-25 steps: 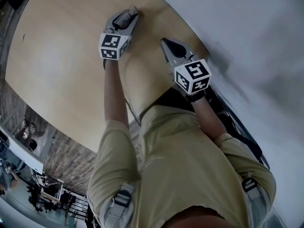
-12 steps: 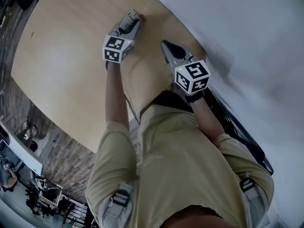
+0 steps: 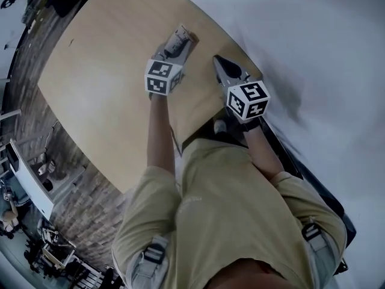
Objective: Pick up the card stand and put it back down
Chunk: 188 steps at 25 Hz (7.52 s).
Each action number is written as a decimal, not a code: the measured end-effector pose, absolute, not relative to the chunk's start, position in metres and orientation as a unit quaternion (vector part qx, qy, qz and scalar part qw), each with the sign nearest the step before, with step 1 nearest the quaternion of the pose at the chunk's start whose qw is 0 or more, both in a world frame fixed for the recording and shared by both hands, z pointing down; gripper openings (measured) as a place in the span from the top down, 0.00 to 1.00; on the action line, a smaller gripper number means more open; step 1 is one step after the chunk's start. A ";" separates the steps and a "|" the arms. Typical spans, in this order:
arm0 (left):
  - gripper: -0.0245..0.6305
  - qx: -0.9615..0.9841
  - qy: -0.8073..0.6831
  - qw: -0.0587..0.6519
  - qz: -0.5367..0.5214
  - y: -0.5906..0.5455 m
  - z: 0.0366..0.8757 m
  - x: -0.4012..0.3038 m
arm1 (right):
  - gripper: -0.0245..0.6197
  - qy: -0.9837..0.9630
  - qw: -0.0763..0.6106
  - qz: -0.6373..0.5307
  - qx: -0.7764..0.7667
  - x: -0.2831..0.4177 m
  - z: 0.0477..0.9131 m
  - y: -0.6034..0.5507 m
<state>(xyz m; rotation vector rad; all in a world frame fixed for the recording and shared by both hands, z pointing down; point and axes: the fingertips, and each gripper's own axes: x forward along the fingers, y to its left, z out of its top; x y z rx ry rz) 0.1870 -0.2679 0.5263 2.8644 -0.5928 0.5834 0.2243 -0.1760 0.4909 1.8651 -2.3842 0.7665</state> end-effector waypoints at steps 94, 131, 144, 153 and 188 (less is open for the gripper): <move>0.91 0.782 -0.592 0.162 0.106 -0.223 0.554 -0.468 | 0.95 -0.886 0.164 0.199 0.386 -0.300 0.523 -0.215; 0.60 0.908 -0.366 0.093 0.183 -0.294 0.687 -0.458 | 0.95 -0.886 0.235 0.225 0.331 -0.355 0.618 -0.218; 0.38 0.823 -0.525 0.160 0.146 -0.213 0.625 -0.493 | 0.95 -0.907 0.212 0.183 0.314 -0.323 0.559 -0.179; 0.47 0.802 -0.580 0.131 0.061 -0.162 0.513 -0.415 | 0.95 -0.918 0.163 0.153 0.329 -0.258 0.497 -0.130; 0.96 0.751 -0.658 -0.012 0.049 -0.077 0.345 -0.247 | 0.95 -0.877 0.029 0.010 0.480 -0.080 0.326 -0.100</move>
